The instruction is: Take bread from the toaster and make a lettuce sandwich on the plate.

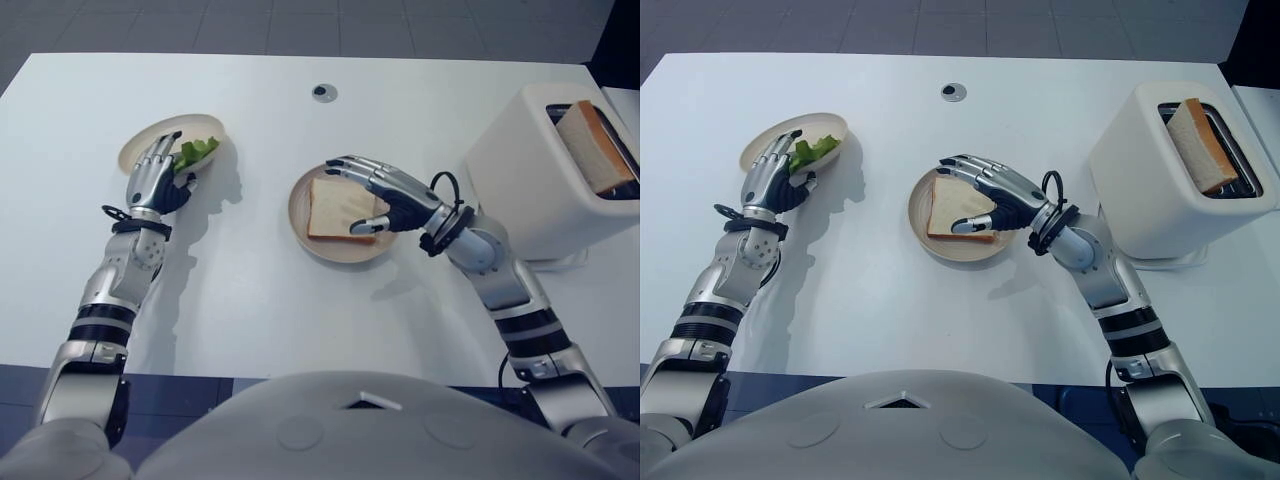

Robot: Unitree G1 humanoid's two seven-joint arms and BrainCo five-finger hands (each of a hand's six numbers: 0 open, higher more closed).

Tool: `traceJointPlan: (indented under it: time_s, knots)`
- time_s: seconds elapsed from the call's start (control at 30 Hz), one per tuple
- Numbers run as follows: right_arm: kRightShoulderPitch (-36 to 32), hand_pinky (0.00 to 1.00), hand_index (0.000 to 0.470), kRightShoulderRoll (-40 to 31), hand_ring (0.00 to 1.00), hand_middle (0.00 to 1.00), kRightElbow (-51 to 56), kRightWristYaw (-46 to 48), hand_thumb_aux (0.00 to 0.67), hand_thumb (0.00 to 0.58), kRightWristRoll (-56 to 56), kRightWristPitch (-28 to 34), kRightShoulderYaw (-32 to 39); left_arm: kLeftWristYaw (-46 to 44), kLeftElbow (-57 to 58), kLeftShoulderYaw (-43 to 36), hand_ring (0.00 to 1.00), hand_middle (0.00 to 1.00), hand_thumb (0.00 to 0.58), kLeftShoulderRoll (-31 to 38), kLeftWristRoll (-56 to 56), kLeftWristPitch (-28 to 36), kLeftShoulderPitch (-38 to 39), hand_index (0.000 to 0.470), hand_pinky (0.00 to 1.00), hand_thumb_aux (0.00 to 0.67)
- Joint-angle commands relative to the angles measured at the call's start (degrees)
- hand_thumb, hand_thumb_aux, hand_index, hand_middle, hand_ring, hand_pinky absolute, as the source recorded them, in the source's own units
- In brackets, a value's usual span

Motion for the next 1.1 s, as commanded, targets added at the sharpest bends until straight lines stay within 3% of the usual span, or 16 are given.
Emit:
traceJointPlan:
  time_s: [0.03, 0.13, 0.17, 0.2, 0.23, 0.4, 0.6, 0.63, 0.67, 0.7, 0.73, 1.1]
  knots:
    - [0.48, 0.00, 0.000, -0.11, 0.00, 0.00, 0.96, 0.43, 0.000, 0.000, -0.17, 0.02, 1.12, -2.84, -0.42, 0.25, 0.00, 0.00, 0.580, -0.17, -3.62, -0.62, 1.34, 0.470, 0.00, 0.670]
    - [0.42, 0.00, 0.000, -0.17, 0.00, 0.00, 1.87, 0.17, 0.000, 0.000, -0.44, -0.40, 1.60, -5.64, 0.12, 0.10, 0.00, 0.00, 0.516, -0.78, -7.10, -1.60, 2.21, 0.313, 0.00, 0.447]
    - [0.33, 0.00, 0.000, -0.18, 0.00, 0.00, 2.06, 0.12, 0.000, 0.000, -0.44, -0.45, 1.70, -6.40, 0.93, -0.47, 0.00, 0.00, 0.422, -0.82, -7.42, -1.81, 2.31, 0.225, 0.00, 0.321]
    - [0.51, 0.00, 0.000, -0.18, 0.00, 0.00, 1.85, 0.06, 0.000, 0.000, -0.53, -0.28, 1.75, -7.38, 2.10, -1.37, 0.00, 0.00, 0.255, -0.74, -7.44, -2.18, 2.22, 0.118, 0.00, 0.168]
    - [0.63, 0.00, 0.000, -0.19, 0.00, 0.00, 1.68, 0.03, 0.000, 0.000, -0.59, -0.15, 1.81, -8.34, 3.16, -2.20, 0.00, 0.00, 0.000, -0.75, -7.40, -2.48, 2.14, 0.000, 0.00, 0.000]
    - [1.22, 0.00, 0.000, -0.69, 0.00, 0.00, 1.06, -0.01, 0.000, 0.000, -0.72, 0.08, 1.71, -11.55, 2.56, -3.98, 0.00, 0.00, 0.000, 0.11, -7.67, -3.52, 3.14, 0.000, 0.00, 0.000]
    - [1.53, 0.00, 0.000, -0.42, 0.00, 0.00, 1.31, -0.50, 0.000, 0.000, -1.48, 0.23, 2.18, -9.17, 1.08, -1.74, 0.00, 0.00, 0.000, 0.70, -7.75, -3.04, 3.06, 0.000, 0.00, 0.000]
    - [1.60, 0.00, 0.000, -0.41, 0.00, 0.00, 1.38, -0.52, 0.000, 0.000, -1.57, 0.23, 2.23, -8.46, 0.85, -1.36, 0.00, 0.00, 0.096, 0.58, -7.87, -3.03, 3.05, 0.041, 0.00, 0.058]
    - [1.69, 0.00, 0.000, -0.42, 0.00, 0.00, 1.31, -0.52, 0.000, 0.000, -1.62, 0.27, 2.23, -7.91, 0.68, -1.05, 0.00, 0.00, 0.368, 0.54, -7.94, -3.07, 3.05, 0.186, 0.00, 0.265]
    - [1.72, 0.00, 0.000, -0.43, 0.00, 0.00, 1.32, -0.53, 0.000, 0.000, -1.63, 0.33, 2.19, -7.34, 0.65, -0.83, 0.00, 0.00, 0.557, 0.53, -7.91, -3.10, 2.96, 0.376, 0.00, 0.536]
    - [1.69, 0.00, 0.000, -0.43, 0.00, 0.00, 1.37, -0.51, 0.000, 0.000, -1.63, 0.35, 2.20, -6.95, 0.47, -0.60, 0.00, 0.00, 0.580, 0.60, -7.90, -3.11, 3.05, 0.470, 0.00, 0.670]
    - [1.88, 0.00, 0.000, 0.16, 0.00, 0.00, 2.05, -1.20, 0.000, 0.000, -2.16, 0.83, 2.99, -4.22, -2.78, 0.69, 0.00, 0.00, 0.580, 0.37, -8.37, -5.80, 3.41, 0.470, 0.00, 0.670]
